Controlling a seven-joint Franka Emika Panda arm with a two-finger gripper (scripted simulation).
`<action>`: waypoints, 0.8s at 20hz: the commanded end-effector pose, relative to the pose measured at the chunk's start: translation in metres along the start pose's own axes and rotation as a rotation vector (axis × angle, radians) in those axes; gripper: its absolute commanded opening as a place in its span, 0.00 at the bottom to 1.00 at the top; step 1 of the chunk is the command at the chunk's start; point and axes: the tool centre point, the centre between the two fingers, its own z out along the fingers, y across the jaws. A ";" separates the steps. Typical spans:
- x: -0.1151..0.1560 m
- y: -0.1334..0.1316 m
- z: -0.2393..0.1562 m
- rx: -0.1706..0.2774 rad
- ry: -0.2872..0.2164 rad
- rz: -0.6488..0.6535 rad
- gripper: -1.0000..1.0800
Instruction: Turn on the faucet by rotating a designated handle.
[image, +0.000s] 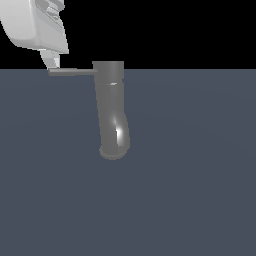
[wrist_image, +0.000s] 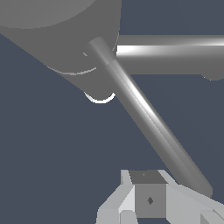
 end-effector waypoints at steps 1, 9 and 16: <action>0.006 0.005 0.000 -0.001 0.001 0.003 0.00; 0.030 0.027 0.000 -0.002 0.001 0.002 0.00; 0.051 0.047 0.000 -0.003 0.001 0.002 0.00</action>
